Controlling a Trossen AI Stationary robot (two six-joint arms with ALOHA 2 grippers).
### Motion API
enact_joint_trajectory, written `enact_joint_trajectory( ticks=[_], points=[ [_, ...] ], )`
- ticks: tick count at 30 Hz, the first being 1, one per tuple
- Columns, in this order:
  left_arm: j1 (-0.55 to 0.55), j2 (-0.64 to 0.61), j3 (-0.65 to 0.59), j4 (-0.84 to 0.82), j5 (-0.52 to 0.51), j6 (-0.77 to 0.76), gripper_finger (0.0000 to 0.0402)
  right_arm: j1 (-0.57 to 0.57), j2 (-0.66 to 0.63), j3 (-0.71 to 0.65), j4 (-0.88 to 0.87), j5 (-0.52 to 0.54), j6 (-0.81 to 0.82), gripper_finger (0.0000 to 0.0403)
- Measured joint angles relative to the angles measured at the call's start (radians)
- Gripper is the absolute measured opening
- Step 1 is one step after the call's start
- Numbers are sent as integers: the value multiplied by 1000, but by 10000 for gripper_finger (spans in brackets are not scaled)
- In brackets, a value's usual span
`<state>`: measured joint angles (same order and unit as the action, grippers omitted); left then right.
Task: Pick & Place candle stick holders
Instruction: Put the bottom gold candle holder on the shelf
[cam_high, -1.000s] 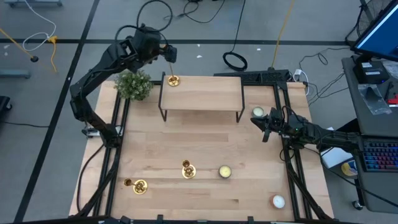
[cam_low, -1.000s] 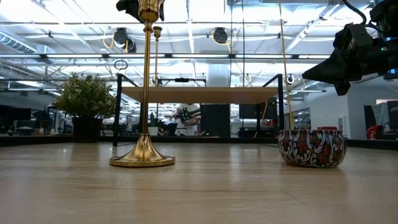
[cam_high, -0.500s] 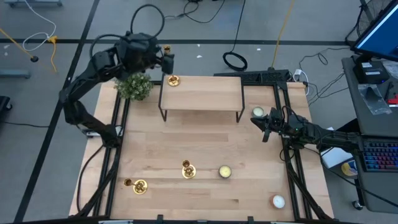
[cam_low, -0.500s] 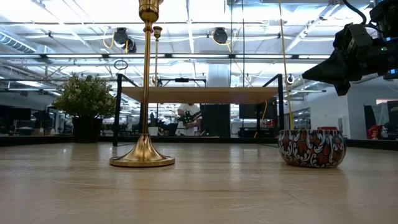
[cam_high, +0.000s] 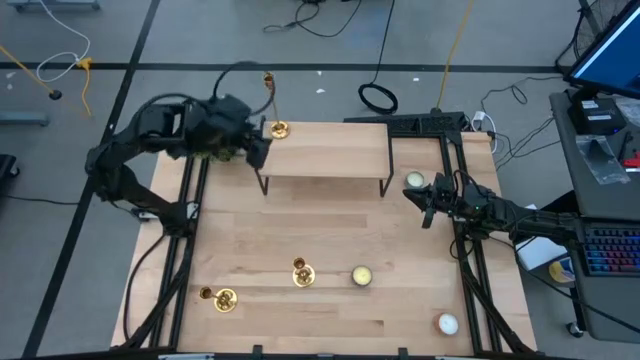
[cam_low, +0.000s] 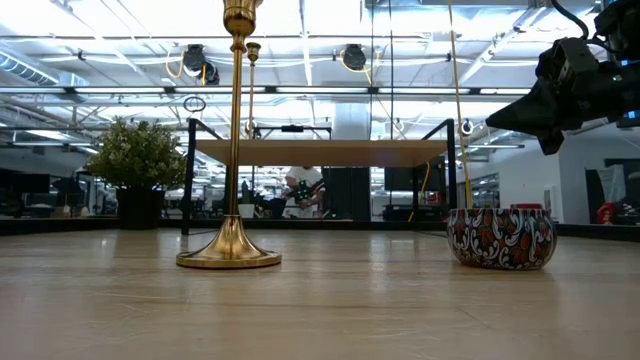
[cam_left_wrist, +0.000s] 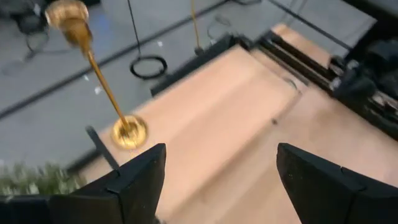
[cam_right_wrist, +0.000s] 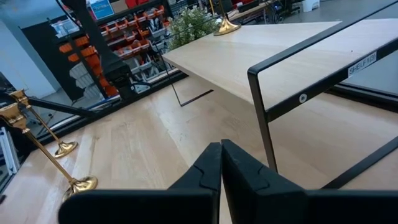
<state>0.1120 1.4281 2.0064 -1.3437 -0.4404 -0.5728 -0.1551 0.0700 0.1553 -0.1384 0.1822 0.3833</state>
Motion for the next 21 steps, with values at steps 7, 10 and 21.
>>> enact_joint_trajectory(
  ticks=[7,10,21],
  points=[
    [-137,-8,0,-206,31,-235,295,0,0,0,0,0,1,4],
    [-192,-8,-4,-225,84,-306,290,0,0,0,0,0,1,4],
    [-390,10,-8,-227,143,-541,266,0,0,0,0,0,-2,4]
  ],
)
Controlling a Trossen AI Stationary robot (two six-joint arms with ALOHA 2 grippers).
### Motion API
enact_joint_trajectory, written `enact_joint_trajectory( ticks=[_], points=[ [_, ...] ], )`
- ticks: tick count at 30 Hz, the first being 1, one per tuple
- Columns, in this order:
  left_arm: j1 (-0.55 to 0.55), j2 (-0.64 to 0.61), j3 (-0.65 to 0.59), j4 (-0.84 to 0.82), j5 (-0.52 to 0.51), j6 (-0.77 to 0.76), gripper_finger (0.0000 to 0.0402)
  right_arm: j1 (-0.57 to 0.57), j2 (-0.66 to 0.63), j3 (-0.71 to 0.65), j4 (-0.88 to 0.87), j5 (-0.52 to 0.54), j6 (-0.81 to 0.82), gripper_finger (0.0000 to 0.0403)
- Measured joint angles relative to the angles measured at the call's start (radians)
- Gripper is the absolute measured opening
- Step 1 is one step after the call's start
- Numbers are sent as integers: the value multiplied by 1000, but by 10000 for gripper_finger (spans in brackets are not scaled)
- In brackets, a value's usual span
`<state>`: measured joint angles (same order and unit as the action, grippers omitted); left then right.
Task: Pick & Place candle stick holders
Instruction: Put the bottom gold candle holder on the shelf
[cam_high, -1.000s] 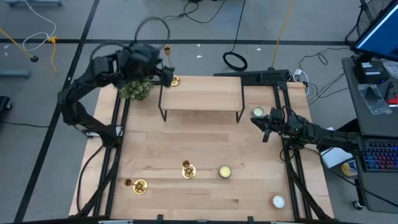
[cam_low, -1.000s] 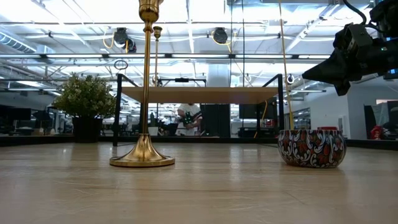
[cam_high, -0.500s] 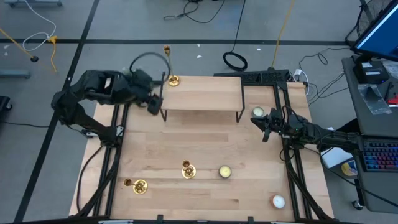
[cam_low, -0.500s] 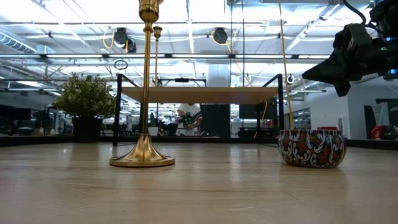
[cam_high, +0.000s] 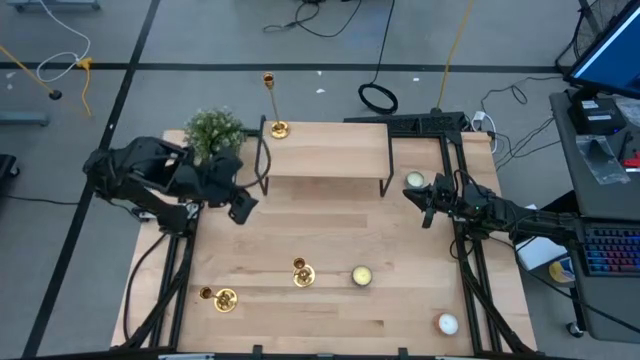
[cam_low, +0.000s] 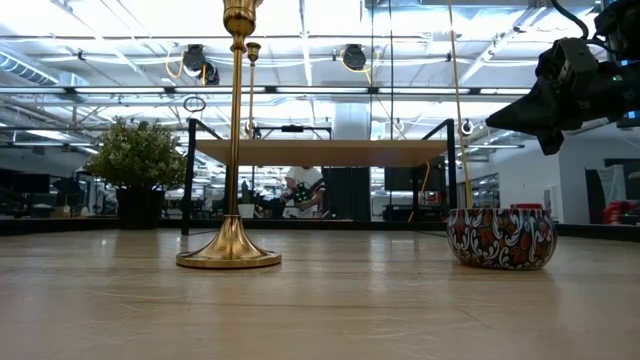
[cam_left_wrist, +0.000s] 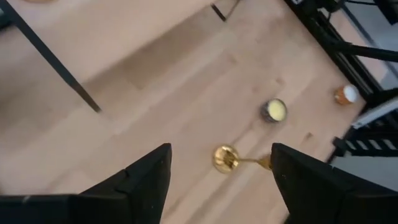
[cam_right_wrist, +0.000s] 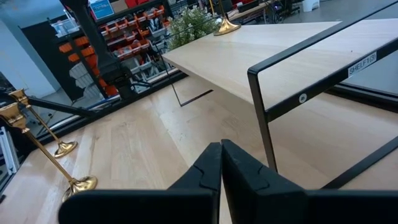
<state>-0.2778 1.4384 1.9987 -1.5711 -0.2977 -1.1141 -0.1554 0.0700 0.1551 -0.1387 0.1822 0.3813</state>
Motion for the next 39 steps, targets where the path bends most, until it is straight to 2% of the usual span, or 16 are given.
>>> enact_joint_trajectory(
  ticks=[11,17,30,39],
  points=[
    [-138,59,0,0,140,-280,255,0,0,0,0,0,0,4],
    [-187,67,0,2,166,-410,249,0,0,0,0,0,0,4],
    [-338,67,0,3,31,-635,266,0,0,0,0,0,0,4],
    [-441,67,0,1,-58,-813,254,0,0,0,0,0,0,4]
  ],
)
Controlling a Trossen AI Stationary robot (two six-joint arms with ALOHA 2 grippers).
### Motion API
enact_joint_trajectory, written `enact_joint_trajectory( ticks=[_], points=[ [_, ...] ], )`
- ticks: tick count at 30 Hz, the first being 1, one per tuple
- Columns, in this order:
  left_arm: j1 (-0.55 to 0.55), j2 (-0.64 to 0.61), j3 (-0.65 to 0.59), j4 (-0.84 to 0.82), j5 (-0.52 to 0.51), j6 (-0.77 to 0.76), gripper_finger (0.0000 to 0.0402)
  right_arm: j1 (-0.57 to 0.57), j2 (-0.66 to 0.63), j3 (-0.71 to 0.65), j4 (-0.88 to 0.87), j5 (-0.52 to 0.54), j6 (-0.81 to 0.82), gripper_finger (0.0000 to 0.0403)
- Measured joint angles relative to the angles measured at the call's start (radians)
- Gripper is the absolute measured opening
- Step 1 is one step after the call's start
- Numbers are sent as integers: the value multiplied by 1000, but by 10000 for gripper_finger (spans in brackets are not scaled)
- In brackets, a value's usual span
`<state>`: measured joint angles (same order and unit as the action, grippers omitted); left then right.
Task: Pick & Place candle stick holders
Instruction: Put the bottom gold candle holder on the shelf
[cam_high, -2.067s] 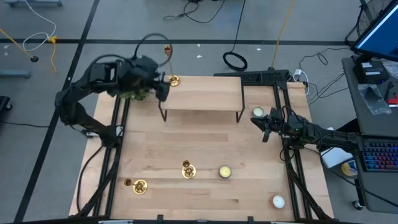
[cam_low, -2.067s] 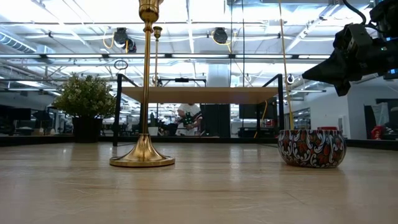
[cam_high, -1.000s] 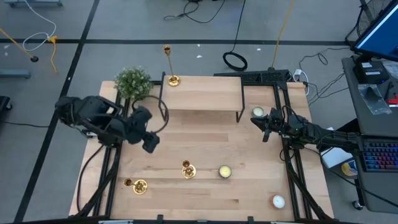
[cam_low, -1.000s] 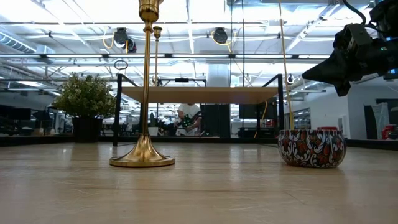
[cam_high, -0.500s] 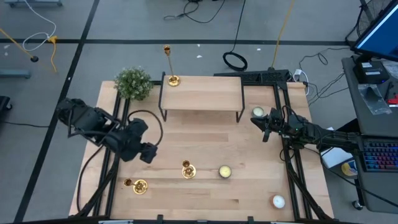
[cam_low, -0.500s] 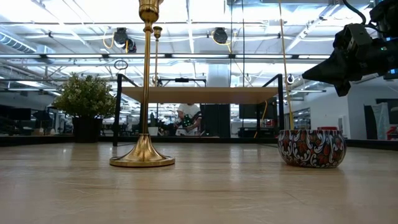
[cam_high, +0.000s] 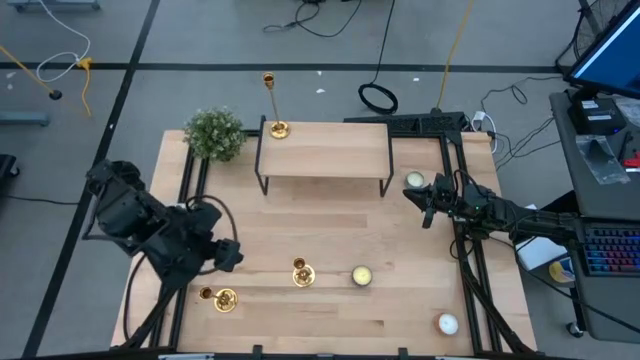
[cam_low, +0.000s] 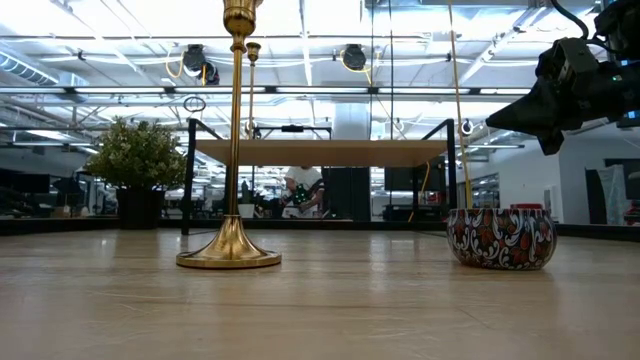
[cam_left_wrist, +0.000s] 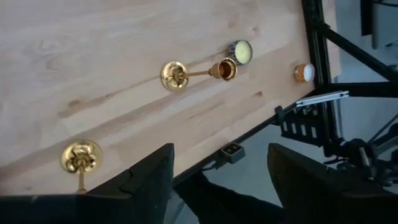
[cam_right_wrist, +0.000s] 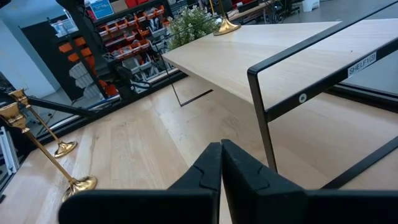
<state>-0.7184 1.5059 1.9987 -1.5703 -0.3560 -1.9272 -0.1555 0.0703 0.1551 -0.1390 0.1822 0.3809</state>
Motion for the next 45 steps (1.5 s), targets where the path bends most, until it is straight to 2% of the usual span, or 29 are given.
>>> enact_joint_trajectory(
  ticks=[10,17,26,34,45],
  points=[
    [-118,0,0,0,-144,-51,267,0,0,0,0,0,0,4],
    [-179,0,0,-1,-159,-101,269,0,0,0,0,0,0,4],
    [-267,10,0,-1,-16,-365,269,0,0,0,0,0,0,4],
    [-349,91,0,0,115,-557,269,0,0,0,0,0,0,4],
    [-399,172,0,-1,129,-564,269,0,0,0,0,0,0,4]
  ],
)
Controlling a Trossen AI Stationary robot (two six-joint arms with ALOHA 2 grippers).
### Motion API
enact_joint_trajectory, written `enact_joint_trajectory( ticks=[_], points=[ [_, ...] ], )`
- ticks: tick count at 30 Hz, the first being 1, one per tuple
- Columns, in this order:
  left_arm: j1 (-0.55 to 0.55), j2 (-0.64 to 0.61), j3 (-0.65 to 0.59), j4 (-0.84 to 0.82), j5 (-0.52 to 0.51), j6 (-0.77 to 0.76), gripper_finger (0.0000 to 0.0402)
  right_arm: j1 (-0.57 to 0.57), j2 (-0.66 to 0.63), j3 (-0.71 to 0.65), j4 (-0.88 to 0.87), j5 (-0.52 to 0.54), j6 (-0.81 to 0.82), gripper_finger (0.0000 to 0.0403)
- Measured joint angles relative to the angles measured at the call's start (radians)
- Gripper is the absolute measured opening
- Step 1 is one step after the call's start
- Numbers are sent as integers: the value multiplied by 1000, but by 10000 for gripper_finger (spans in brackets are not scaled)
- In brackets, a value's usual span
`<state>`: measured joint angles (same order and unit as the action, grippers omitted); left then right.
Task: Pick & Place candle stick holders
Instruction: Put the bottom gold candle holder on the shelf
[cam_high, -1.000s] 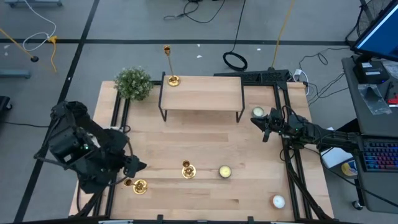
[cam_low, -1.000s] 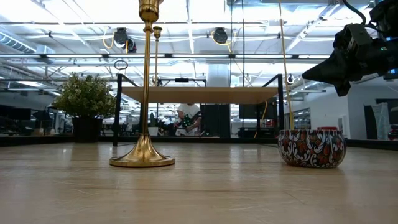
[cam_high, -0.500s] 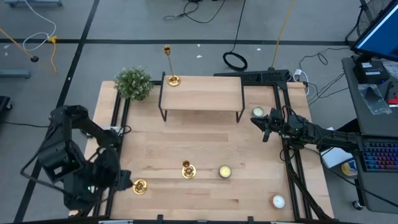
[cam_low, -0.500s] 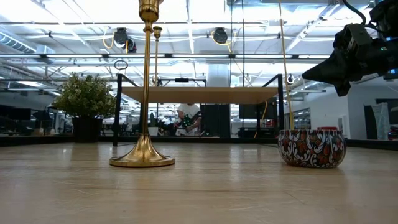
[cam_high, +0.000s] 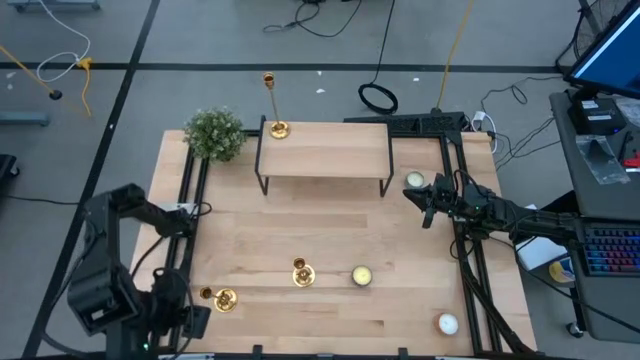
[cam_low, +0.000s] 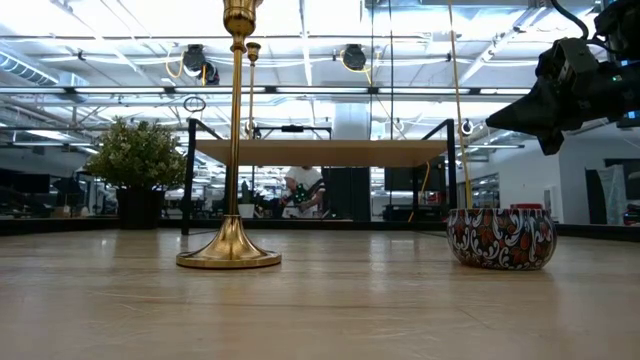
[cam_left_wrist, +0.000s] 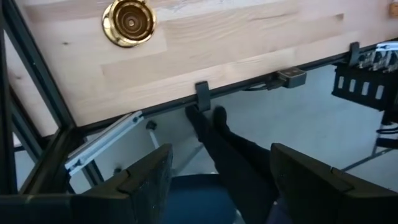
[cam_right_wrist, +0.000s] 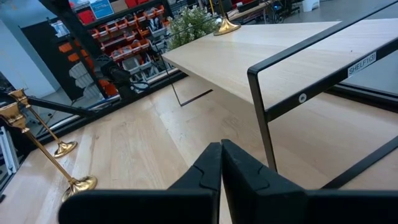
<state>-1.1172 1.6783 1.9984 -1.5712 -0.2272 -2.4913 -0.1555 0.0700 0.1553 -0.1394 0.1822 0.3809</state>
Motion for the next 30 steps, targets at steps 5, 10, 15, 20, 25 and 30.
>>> enact_joint_trajectory(
  ticks=[5,10,15,20,25,30],
  points=[
    [-6,29,0,0,-1,59,269,0,0,0,0,0,0,4],
    [-5,62,0,5,-5,129,269,0,0,0,0,0,0,4],
    [-5,100,0,38,-8,152,269,0,0,0,0,0,0,4],
    [-5,120,0,89,-9,223,269,0,0,0,0,0,0,4],
    [-2,121,0,85,-8,224,269,0,0,0,0,0,0,4],
    [-2,122,0,17,67,180,269,0,0,0,0,0,0,4]
  ],
)
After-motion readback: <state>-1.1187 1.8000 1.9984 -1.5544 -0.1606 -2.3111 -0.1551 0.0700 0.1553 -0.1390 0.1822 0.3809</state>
